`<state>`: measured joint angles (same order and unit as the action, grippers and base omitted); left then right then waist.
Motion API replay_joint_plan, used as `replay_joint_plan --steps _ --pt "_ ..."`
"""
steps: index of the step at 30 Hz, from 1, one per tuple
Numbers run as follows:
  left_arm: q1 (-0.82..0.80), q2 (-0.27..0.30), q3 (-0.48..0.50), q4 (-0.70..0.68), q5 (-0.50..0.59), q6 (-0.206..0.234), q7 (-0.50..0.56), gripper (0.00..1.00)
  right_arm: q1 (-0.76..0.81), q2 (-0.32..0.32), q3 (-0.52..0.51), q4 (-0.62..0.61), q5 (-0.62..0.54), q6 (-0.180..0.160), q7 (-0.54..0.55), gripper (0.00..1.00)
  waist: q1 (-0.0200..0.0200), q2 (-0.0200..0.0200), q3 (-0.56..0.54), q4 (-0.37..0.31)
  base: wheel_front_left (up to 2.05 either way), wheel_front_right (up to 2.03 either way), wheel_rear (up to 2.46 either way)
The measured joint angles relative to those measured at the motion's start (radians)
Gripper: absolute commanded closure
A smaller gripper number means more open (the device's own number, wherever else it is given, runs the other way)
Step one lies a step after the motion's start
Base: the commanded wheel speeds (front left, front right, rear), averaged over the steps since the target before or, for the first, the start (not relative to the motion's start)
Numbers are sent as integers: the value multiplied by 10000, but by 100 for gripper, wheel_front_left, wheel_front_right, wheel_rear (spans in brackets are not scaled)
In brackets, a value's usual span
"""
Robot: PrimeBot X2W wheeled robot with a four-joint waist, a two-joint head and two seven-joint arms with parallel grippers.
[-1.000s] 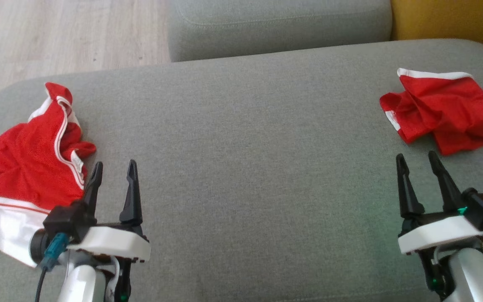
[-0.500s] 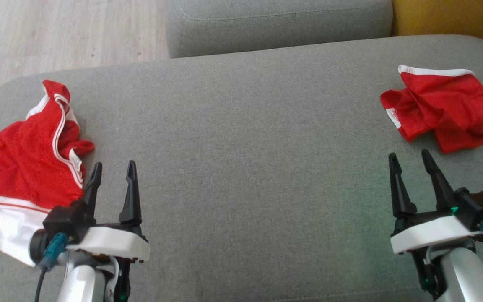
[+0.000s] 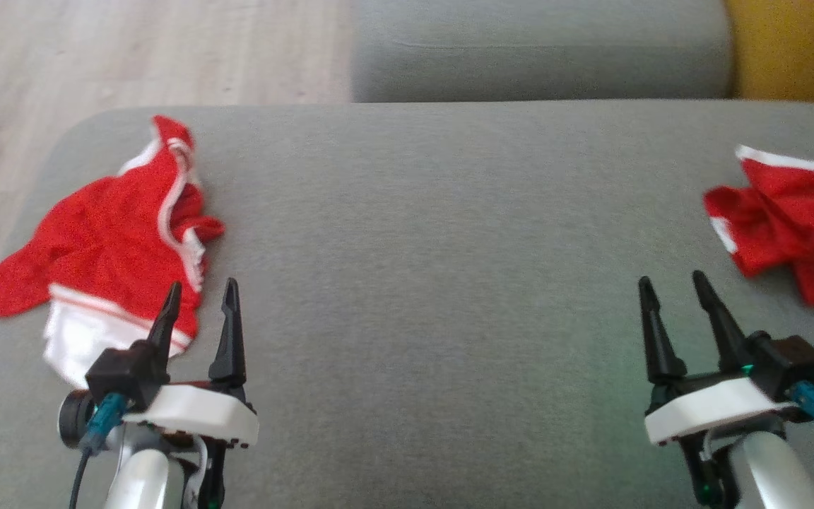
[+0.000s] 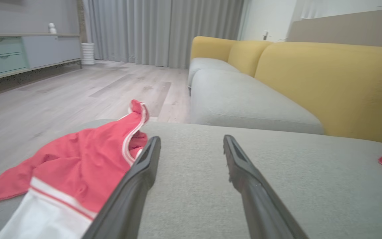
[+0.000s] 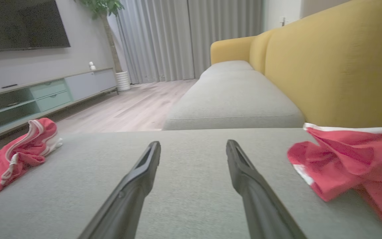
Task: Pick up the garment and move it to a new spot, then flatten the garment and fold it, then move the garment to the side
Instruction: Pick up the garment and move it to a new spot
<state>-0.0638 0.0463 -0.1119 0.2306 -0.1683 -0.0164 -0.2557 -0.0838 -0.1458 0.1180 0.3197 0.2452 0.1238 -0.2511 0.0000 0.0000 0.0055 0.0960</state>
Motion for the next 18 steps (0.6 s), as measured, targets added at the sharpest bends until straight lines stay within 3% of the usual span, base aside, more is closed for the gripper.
replay_joint_plan --steps 11,18 --pt "-7 0 357 203 192 79 0 0 4 211 508 100 102 0 2 0 0 0 -116 1757 0 0 0" --pt "-2 0 527 194 192 77 0 0 0 238 616 96 180 0 2 0 0 0 -90 2443 0 0 0"
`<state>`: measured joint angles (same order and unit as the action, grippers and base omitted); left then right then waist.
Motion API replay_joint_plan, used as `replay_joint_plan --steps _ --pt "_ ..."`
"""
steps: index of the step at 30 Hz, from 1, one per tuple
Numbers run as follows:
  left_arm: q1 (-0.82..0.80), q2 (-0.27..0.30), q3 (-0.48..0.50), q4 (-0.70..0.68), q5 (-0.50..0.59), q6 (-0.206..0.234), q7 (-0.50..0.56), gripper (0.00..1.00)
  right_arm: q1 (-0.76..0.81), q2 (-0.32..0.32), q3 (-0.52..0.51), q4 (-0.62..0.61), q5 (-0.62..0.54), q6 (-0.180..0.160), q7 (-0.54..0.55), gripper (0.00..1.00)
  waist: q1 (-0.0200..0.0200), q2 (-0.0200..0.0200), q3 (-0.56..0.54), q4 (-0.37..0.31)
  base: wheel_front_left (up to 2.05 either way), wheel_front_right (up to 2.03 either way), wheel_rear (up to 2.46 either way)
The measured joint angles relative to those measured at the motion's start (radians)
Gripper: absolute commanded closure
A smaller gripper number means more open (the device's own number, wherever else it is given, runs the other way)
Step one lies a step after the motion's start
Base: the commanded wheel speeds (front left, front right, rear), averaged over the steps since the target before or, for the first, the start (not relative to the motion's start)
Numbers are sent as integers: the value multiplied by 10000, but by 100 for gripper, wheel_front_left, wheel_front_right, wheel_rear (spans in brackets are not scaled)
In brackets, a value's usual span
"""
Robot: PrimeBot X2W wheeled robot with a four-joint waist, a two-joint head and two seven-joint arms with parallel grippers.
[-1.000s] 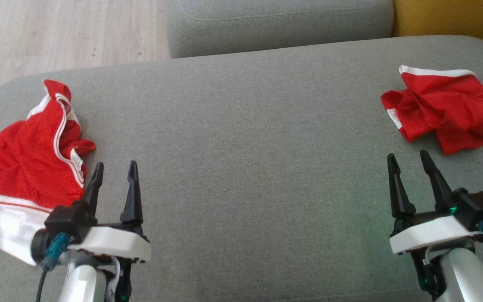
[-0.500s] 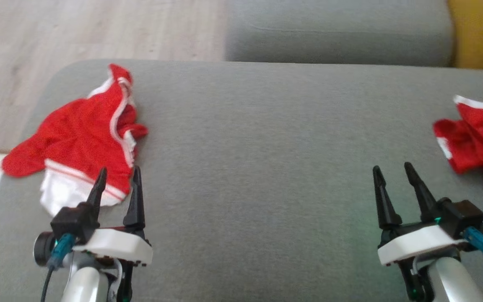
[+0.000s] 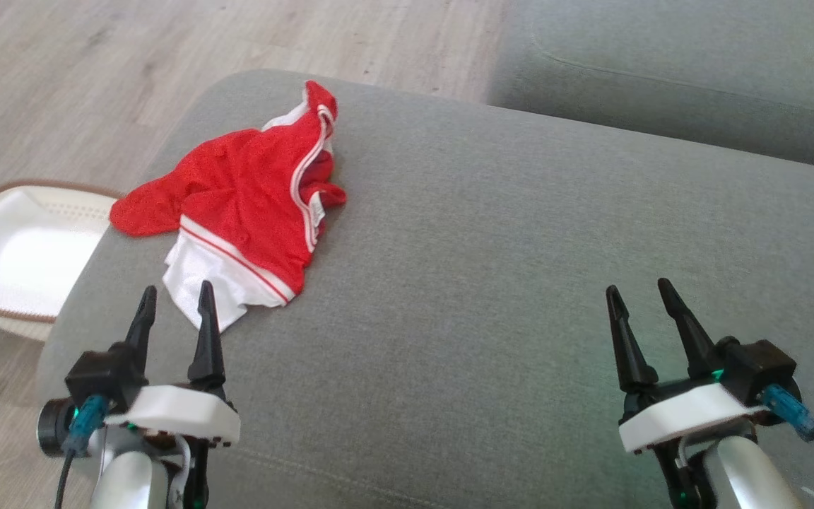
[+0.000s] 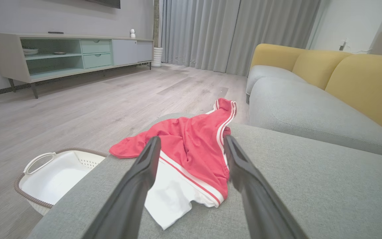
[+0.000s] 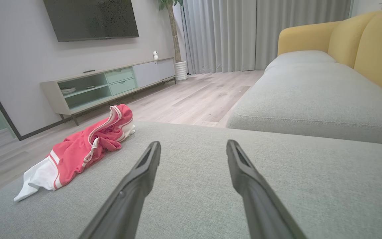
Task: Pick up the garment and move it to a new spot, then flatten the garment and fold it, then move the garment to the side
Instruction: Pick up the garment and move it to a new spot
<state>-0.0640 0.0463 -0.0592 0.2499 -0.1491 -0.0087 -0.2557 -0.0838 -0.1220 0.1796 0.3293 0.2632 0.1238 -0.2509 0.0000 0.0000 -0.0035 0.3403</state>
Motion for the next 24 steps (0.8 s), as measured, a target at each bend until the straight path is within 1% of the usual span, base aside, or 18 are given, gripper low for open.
replay_joint_plan --steps 5,10,19,22,24 --pt "11 0 17 -17 0 2 0 0 -2 46 -2 -6 12 0 0 0 0 0 4 301 0 0 0" --pt "11 0 36 -21 -2 6 0 0 -12 81 48 6 13 0 0 0 0 0 20 325 0 0 0" --pt "-9 -2 109 -113 -23 -21 0 0 -82 96 192 15 130 0 0 0 0 0 61 -71 0 0 0" --pt "-209 35 165 -132 -209 -268 4 0 -138 96 267 -10 176 0 0 0 0 0 138 -287 0 0 0" --pt "-653 161 100 -15 -207 -412 385 0 -198 94 272 -67 188 0 0 0 0 0 218 -426 0 0 0"
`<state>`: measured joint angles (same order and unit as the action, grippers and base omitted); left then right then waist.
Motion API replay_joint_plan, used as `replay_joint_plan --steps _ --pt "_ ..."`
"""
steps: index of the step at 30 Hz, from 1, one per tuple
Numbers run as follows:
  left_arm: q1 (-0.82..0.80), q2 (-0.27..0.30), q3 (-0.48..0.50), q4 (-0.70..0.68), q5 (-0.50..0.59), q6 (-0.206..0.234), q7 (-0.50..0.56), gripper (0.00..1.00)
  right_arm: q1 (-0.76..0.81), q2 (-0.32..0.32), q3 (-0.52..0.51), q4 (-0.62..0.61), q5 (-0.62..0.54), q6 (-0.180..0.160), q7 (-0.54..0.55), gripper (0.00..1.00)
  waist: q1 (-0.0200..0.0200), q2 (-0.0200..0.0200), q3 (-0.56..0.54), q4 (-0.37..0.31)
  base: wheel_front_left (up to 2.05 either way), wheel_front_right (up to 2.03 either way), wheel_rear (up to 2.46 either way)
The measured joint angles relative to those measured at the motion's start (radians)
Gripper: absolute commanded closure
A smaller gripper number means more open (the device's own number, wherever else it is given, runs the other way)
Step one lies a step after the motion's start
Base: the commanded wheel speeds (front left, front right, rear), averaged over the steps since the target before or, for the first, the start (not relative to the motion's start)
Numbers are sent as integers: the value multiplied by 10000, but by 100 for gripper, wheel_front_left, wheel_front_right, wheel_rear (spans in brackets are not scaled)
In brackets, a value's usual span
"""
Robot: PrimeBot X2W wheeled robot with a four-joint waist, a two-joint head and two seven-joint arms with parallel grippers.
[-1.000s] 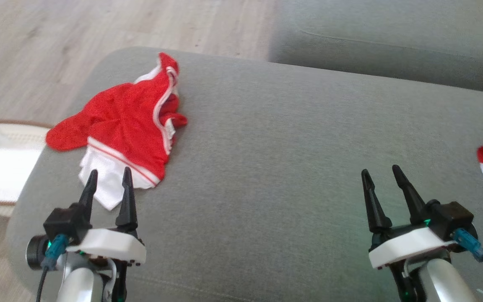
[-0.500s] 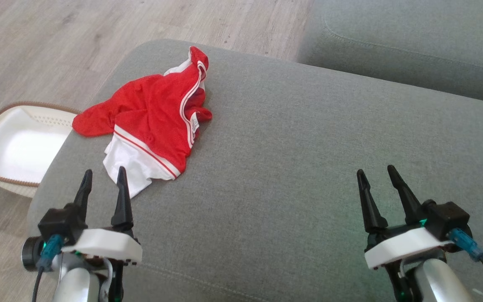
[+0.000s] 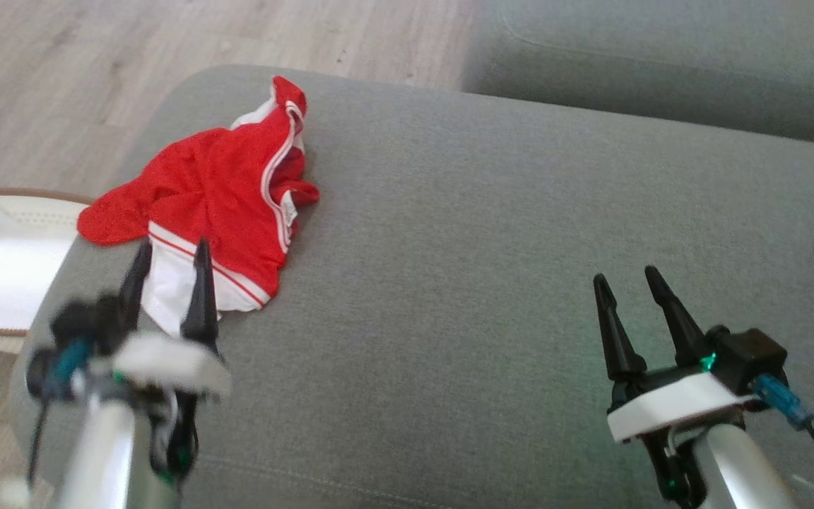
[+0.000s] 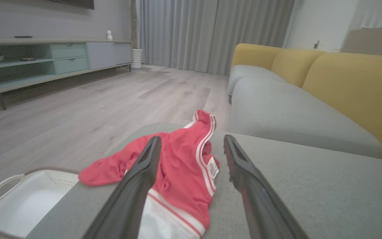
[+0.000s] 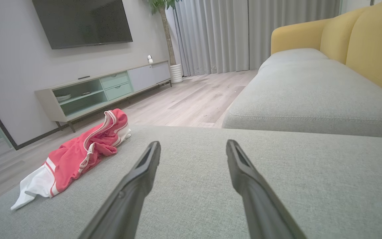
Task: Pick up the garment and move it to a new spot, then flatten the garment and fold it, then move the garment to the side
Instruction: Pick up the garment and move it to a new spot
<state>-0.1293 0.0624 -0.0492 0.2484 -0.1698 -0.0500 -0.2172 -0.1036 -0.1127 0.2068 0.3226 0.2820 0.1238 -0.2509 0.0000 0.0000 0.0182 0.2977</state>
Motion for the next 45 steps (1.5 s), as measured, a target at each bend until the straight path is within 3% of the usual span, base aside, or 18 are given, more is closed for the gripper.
replay_joint_plan --steps 5,9,13,19,26,30,34,35,37,45 --pt "-1971 428 -13 395 -201 -217 1975 0 -307 -10 115 -79 73 0 0 0 0 0 261 -360 0 0 0" --pt "-3473 748 161 1383 -834 -391 3917 0 -495 -81 150 -105 142 0 0 0 0 0 569 -706 0 0 0" --pt "-4719 953 546 2568 -1354 -380 5143 0 -859 -270 238 -203 192 0 -2 0 0 0 944 -1127 0 0 0" --pt "-5944 1532 861 4498 -1486 -242 5894 0 -1393 -410 345 -291 366 0 -2 0 0 0 1576 -1883 0 0 0" --pt "-6134 1785 957 6916 -1687 -255 6351 0 -1607 -568 414 -307 527 0 -2 0 0 0 2260 -2824 0 0 0" --pt "-6164 1916 922 7664 -1618 33 6232 0 -1737 -623 428 -309 617 0 -2 0 0 0 2491 -3088 0 0 0" --pt "-6535 2098 934 8195 -1588 27 5971 0 -1831 -635 443 -343 617 0 -2 0 0 0 2629 -3190 0 0 0" --pt "-6590 2105 934 8297 -1588 13 5919 15 -1845 -635 447 -339 617 0 -2 0 1 0 2631 -3185 0 0 0" --pt "-6609 2127 934 8473 -1588 -29 5710 100 -1862 -646 449 -337 617 0 -2 0 0 0 2609 -3156 0 0 0" --pt "-6617 2211 656 8880 -1586 -309 5095 100 -1863 -688 493 -194 616 0 -2 0 0 0 2286 -2938 0 0 0"
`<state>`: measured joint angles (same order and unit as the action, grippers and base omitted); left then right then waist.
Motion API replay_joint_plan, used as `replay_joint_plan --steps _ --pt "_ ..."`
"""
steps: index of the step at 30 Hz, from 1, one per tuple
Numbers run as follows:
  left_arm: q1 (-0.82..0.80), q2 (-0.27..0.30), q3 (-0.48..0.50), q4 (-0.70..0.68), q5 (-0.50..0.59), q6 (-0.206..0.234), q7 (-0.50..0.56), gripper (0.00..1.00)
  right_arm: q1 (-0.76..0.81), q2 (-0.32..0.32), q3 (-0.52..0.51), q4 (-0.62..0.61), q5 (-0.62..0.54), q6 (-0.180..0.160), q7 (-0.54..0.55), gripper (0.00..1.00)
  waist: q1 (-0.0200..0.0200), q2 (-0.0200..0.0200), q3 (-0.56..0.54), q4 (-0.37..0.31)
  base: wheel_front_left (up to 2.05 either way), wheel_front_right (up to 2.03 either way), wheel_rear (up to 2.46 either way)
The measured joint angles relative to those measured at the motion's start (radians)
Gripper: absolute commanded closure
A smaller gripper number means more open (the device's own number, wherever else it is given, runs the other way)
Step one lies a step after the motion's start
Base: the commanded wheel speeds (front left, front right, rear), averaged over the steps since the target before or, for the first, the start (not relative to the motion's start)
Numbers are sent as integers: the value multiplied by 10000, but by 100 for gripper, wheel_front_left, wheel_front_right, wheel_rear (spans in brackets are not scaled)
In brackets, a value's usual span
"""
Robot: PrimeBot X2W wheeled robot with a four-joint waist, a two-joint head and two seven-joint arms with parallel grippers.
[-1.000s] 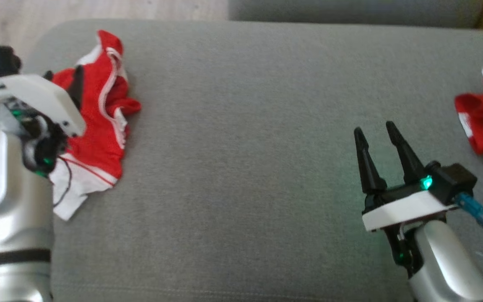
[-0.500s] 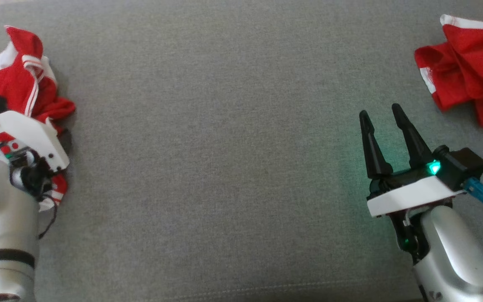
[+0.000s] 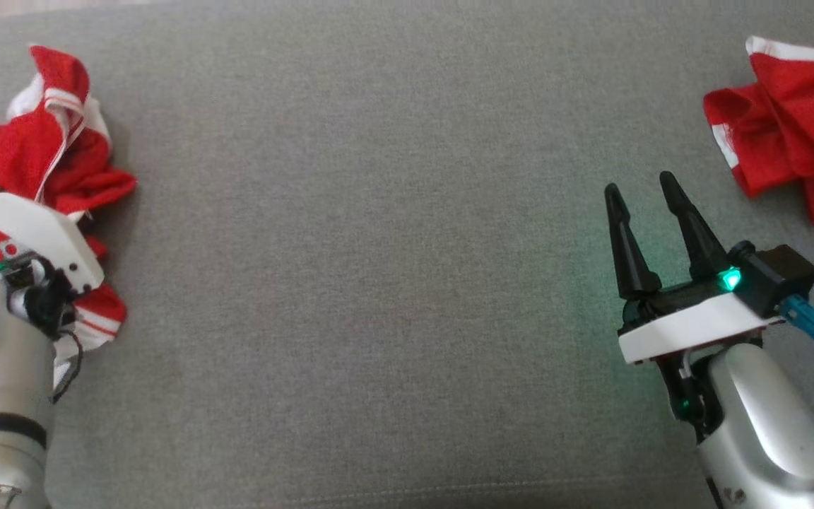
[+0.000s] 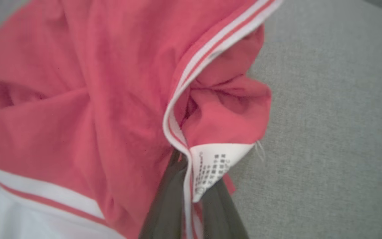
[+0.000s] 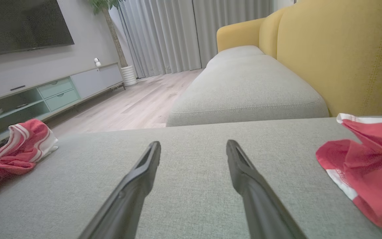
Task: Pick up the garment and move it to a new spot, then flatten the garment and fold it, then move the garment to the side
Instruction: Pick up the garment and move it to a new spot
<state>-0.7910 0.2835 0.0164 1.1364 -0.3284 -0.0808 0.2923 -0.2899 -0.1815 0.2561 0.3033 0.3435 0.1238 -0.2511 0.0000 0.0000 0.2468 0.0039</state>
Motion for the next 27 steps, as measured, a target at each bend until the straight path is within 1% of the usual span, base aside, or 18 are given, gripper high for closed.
replay_joint_plan --steps 6,11,14,17,21,24,27 --pt "-584 6 -594 -201 270 -297 -562 100 89 52 113 199 0 0 0 0 0 0 -593 202 0 0 0" --pt "-1249 -36 -1390 -901 460 -431 -575 100 402 176 213 382 0 0 0 0 0 0 -1188 283 0 0 0" --pt "-1406 -196 -1912 -1526 395 -433 -537 100 482 272 198 447 0 0 0 0 0 0 -1502 234 0 0 0" --pt "-1406 -508 -2635 -2454 -194 -433 -276 100 622 430 159 504 0 0 0 0 0 0 -1710 77 0 0 0" --pt "-1390 -1014 -3411 -4011 -1108 -437 27 100 766 458 -40 514 0 0 0 0 0 0 -1844 -244 0 0 0" --pt "-1307 -1271 -3708 -5193 -1764 -437 69 100 774 468 -148 516 -2 0 0 0 0 0 -1880 -527 0 0 0" --pt "-1044 -1407 -4025 -6128 -2031 -437 86 100 773 479 -192 516 -2 0 0 0 0 0 -1867 -830 0 0 0"
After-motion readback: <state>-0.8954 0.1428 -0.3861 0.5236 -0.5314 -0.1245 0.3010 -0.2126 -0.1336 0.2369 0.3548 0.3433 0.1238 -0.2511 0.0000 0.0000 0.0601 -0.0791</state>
